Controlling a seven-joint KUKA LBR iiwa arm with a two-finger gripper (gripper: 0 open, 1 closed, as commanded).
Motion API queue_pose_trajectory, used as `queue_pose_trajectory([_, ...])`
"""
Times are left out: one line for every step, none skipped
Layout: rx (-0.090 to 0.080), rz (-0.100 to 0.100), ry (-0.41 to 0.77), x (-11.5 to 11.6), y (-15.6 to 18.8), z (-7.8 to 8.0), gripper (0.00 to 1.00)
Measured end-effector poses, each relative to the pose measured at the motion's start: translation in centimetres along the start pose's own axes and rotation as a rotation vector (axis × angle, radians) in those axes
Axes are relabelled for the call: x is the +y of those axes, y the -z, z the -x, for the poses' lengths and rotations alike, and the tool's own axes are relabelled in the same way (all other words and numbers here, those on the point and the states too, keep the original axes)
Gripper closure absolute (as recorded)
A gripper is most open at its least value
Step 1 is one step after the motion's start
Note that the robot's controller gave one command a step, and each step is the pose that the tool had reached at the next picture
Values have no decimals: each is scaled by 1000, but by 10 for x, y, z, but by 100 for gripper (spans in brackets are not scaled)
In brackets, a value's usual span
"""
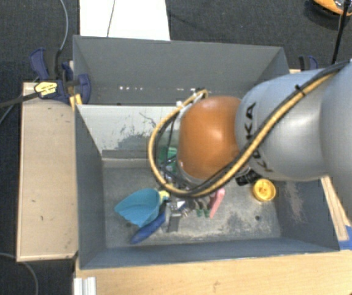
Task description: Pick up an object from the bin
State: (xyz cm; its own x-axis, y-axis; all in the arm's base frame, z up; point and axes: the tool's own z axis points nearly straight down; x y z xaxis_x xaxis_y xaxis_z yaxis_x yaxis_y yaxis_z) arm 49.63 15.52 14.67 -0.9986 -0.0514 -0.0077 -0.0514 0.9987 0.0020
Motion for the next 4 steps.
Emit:
queue_pose_trajectory([6, 0, 175, 19, -36, 8, 0])
queue_pose_trajectory([-10, 3, 429, 2, -74, 18, 100])
queue_pose_trajectory([-10, 2, 428, 2, -74, 18, 100])
queue_pose_trajectory([-6, 2, 439, 4, -58, 24, 100])
